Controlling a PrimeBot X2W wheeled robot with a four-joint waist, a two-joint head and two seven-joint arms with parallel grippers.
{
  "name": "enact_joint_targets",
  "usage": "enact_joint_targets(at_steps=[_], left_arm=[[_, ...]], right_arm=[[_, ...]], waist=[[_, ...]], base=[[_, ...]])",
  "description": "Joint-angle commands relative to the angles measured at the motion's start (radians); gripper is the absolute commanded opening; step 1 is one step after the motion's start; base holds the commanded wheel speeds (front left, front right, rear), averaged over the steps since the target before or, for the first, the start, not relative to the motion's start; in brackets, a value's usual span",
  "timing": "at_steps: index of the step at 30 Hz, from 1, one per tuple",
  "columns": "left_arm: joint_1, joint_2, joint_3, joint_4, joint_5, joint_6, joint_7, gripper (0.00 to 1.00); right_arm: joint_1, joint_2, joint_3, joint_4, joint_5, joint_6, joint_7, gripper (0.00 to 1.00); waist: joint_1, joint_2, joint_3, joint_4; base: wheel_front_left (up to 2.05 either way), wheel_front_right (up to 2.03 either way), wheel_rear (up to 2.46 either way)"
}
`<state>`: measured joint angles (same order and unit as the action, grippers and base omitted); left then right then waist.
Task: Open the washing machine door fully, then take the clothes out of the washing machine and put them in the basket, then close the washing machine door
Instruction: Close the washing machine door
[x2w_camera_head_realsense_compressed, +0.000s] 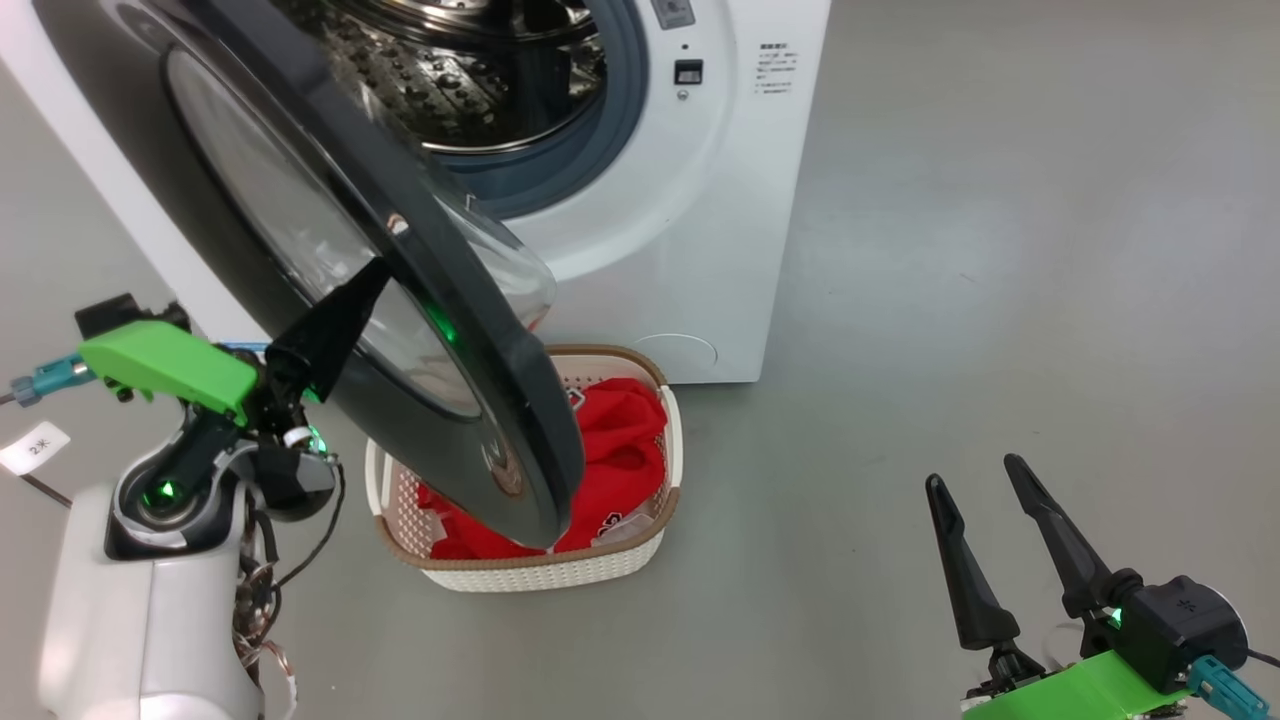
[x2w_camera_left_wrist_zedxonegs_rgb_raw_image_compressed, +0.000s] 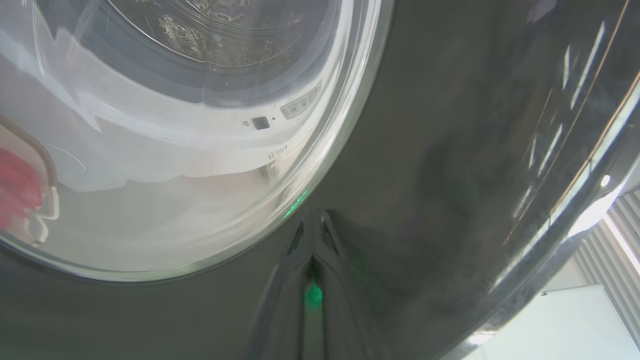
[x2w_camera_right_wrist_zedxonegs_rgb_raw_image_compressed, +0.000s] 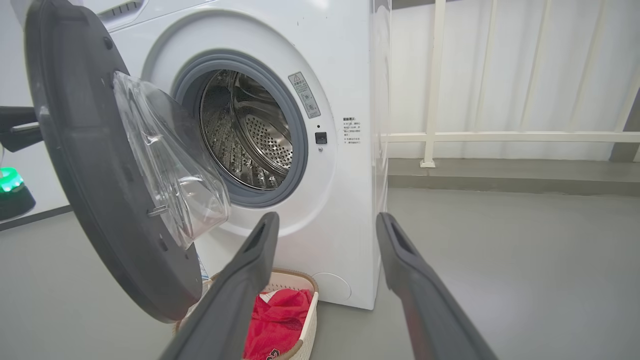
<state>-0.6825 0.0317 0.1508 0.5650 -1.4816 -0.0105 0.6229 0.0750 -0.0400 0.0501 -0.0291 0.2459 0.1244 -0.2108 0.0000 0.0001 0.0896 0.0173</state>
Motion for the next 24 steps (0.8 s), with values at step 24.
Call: enact_joint_targets(at_steps=[24], left_arm=[[-0.14, 0.019, -0.016, 0.046, -0.046, -0.049, -0.044, 0.0]], right_arm=[[-0.052, -0.01, 0.036, -0.025, -0.006, 0.006, -0.002, 1.0]], waist=[[0.0, -0.0001, 0.045, -0.09]], base=[[0.0, 0.0, 0.0]])
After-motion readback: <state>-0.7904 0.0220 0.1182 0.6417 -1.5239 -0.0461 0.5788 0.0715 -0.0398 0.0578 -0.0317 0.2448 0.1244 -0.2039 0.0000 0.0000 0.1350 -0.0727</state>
